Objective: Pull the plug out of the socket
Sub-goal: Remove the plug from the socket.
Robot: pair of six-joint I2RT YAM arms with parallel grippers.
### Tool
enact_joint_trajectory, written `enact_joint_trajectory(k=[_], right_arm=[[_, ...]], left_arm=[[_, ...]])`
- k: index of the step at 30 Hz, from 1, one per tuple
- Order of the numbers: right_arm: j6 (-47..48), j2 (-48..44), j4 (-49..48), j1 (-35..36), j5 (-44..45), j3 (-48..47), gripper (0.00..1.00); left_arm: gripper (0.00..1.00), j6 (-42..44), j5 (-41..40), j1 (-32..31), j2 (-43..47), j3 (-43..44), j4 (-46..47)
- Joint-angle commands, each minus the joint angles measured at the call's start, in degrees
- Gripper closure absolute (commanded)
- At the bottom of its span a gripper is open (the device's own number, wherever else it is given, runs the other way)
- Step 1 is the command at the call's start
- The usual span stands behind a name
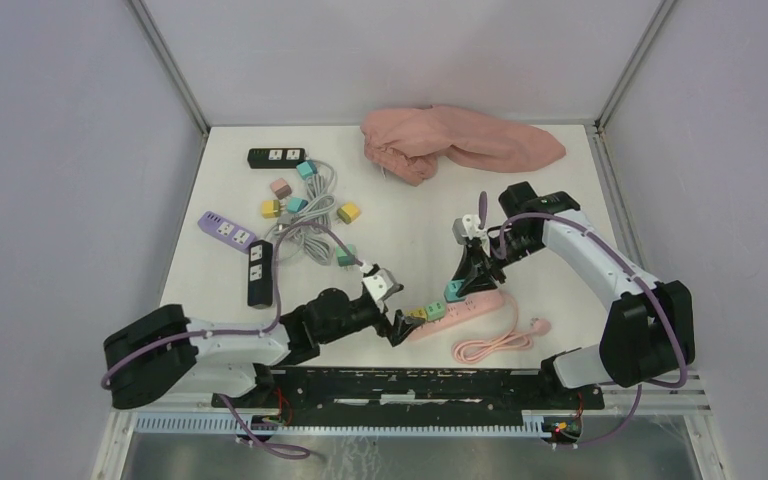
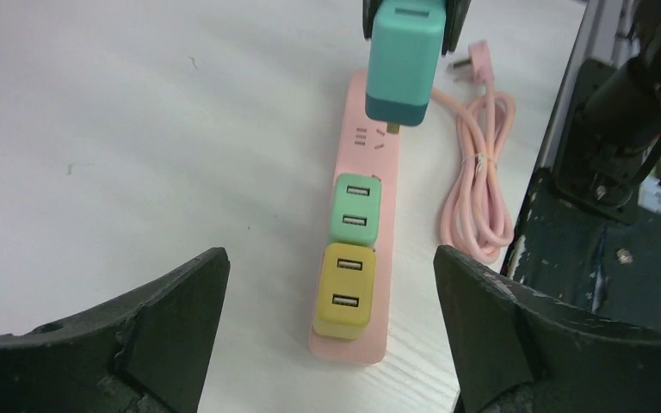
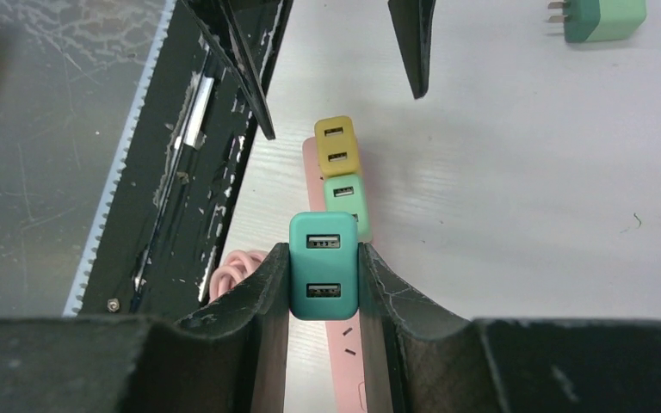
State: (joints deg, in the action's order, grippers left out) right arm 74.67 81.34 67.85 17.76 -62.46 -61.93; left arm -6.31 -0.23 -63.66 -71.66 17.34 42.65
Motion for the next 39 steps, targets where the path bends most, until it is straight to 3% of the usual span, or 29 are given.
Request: enact_joint_trajectory(k=[1,10,22,39], right_arm=[[-4.37,0.43,0.56,-0.83,-7.76,-2.7,1.0],[-21.67,1.36,-8.14,-2.08,-11.53,-2.28,0.99],[-48.65,1.83,-25.15,-3.24,-10.25,0.05,0.99],[-61.79,4.29,-33.7,-3.78,-8.25,1.53,0.97]], left_arm=[[0.0,-4.25,-3.41,0.22,9.7,-3.47,3.82],[0.01,-9.75,-4.77,0.72,20.61,-5.74,2.35],[0.01,-14.34,-6.75,0.9,18.09,-1.71,-2.44],[0.0,-19.27,-10.68,0.87,10.92,4.15,-8.16]])
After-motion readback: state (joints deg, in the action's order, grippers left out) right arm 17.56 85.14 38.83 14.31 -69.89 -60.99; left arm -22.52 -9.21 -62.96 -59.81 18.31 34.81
